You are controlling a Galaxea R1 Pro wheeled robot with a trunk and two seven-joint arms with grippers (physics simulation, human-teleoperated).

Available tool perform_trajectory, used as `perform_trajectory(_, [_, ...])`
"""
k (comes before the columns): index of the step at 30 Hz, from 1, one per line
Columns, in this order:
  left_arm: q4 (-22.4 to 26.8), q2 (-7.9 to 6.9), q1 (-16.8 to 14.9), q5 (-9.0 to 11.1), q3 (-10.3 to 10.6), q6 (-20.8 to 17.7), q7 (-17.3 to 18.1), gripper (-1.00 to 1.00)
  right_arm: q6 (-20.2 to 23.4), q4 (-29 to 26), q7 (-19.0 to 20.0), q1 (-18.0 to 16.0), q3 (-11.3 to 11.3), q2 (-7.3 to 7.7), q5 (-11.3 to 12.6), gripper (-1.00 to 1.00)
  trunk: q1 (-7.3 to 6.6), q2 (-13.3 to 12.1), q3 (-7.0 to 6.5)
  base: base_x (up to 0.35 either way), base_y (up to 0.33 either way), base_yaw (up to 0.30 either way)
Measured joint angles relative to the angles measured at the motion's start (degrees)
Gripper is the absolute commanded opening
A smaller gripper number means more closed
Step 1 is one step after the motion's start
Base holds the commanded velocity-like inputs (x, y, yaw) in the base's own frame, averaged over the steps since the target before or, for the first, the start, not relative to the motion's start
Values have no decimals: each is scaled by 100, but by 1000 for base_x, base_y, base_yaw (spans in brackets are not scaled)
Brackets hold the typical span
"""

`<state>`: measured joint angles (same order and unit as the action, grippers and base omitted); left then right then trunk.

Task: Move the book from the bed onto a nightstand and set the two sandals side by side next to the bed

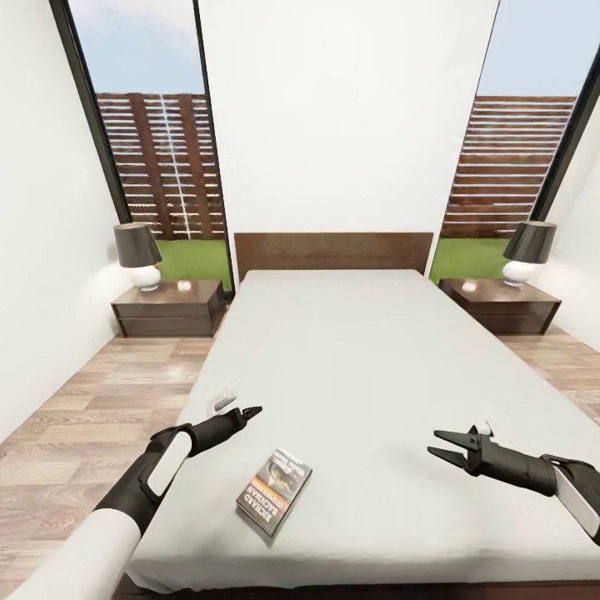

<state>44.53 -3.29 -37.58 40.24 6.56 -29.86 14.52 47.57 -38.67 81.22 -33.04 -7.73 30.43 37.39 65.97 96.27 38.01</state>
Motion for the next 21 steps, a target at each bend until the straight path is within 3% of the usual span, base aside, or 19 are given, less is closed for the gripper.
perform_trajectory(7, [0, 30, 0, 1, 0, 0, 0, 100, 62, -188, 59, -1, 15, 41, 47, 100, 154, 281, 126, 0, 0, 0])
perform_trajectory(16, [-7, 76, 0, 1, 8, 0, 0, 100, 554, -973, 22, -3, 36, 137, 51, 100, 154, 282, 126, 0, 0, 0])
perform_trajectory(21, [-23, 114, 0, 4, 9, 7, 0, 100, 561, -1187, -14, -4, 36, 136, 10, 100, 264, 481, 215, 0, 0, 0])
